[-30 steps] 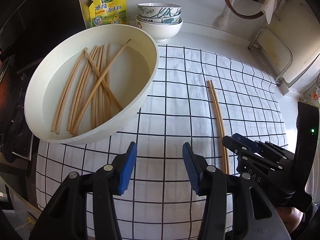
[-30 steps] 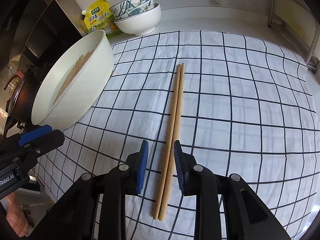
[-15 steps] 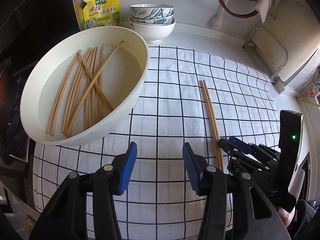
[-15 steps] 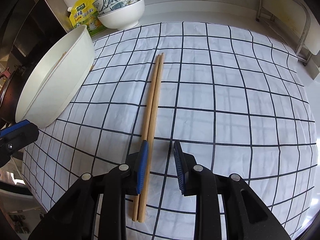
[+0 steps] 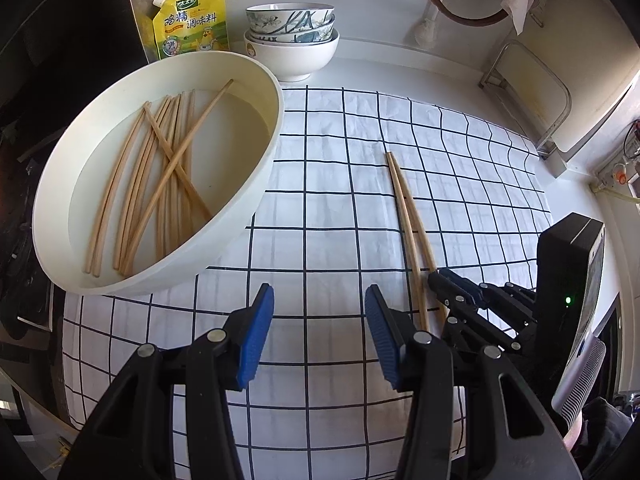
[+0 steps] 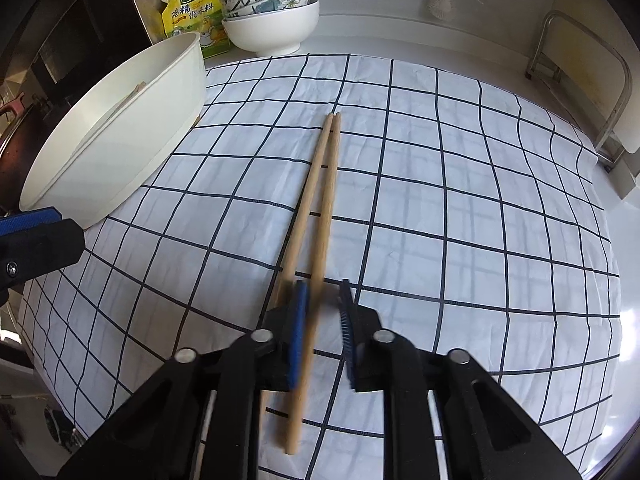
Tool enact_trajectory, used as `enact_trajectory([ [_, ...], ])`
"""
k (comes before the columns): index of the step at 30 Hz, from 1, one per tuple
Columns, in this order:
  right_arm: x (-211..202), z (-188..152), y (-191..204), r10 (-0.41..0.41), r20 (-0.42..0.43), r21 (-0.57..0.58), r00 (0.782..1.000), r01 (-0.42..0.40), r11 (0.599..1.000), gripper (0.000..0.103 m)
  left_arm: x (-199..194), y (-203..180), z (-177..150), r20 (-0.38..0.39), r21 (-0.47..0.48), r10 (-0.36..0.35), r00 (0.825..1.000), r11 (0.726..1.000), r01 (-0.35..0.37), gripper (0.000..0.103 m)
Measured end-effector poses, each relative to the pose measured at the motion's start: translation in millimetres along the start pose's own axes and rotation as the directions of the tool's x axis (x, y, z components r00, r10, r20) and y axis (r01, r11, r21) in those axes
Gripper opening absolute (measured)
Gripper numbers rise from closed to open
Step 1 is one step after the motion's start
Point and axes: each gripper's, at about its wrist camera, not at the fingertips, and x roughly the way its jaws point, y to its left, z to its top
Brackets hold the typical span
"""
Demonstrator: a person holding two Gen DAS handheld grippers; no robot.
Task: Organize utensils
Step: 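Close the right tool on a chopstick while the left tool grasps the other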
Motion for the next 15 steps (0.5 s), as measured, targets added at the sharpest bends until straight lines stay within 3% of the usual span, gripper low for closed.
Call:
enact_trajectory([
  [5, -5, -4, -11, 0.006, 0.004, 0.023, 1.000, -0.006, 1.000, 0.006, 5, -14, 2, -0.003, 0.027, -0.015, 1.000, 1.000, 0.015, 0.049],
  [15, -17, -22, -73, -0.038, 0.001, 0.135, 0.999, 0.037, 0.990, 0.006, 43, -54, 3, -0.012, 0.081, -0.041, 0.999, 0.996, 0.041, 0.054],
])
